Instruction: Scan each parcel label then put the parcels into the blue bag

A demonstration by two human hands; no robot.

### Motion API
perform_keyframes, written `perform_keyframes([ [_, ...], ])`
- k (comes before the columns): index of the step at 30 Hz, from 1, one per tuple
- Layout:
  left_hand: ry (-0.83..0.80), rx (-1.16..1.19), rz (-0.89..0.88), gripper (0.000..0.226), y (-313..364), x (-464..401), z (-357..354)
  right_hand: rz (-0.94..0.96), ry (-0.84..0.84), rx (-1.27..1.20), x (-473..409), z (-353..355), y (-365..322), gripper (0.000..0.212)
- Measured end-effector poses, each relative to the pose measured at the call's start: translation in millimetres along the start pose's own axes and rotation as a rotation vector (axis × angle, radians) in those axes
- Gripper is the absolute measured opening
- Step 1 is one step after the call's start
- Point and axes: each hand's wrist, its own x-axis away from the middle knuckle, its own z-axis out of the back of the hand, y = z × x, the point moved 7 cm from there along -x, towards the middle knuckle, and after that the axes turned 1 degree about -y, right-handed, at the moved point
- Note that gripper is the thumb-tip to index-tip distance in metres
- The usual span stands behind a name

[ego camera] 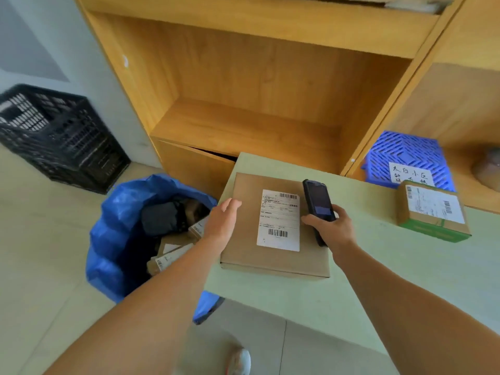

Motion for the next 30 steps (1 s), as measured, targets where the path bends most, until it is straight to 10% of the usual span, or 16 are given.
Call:
perform_keyframes([
  [13, 0.487, 0.189, 0.268, 0.032, -129.5, -30.2, 249.1, 0.102, -0.491, 0.222, 30.6, -311.2, -55.1, 0.066],
  [30, 0.457, 0.222, 0.494, 0.044, -224.3, -106.3, 274.9, 0.052, -0.559, 0.274, -1.5, -391.3, -29.2, 0.078],
])
